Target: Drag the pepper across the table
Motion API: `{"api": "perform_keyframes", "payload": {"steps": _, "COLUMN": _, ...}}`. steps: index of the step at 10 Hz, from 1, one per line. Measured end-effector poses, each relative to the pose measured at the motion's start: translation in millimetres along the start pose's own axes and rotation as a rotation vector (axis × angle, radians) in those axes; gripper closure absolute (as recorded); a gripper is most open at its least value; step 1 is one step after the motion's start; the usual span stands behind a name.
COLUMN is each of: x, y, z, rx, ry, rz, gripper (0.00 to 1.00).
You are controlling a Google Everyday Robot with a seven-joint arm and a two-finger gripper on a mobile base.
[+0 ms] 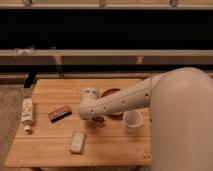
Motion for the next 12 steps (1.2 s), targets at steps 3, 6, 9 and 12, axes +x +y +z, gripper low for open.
{"api": "perform_keyframes", "payload": {"steps": 3, "x": 22, "y": 3, "z": -5, "rx": 0.003, "ry": 0.021, "rz": -0.043, "gripper": 0.29}}
{"api": "perform_keyframes", "payload": {"steps": 6, "x": 35, "y": 3, "z": -14, "rx": 0.013, "ry": 0.062, "rz": -0.086, "gripper": 0.2}}
{"api": "perform_keyframes", "payload": {"steps": 9, "x": 41, "y": 6, "z": -42, "rx": 0.012, "ry": 0.156, "rz": -0.146, "gripper": 0.2}}
{"api": "perform_keyframes", "payload": {"steps": 12, "x": 44, "y": 8, "z": -52, "rx": 0.008, "ry": 0.185, "rz": -0.166, "gripper": 0.2}}
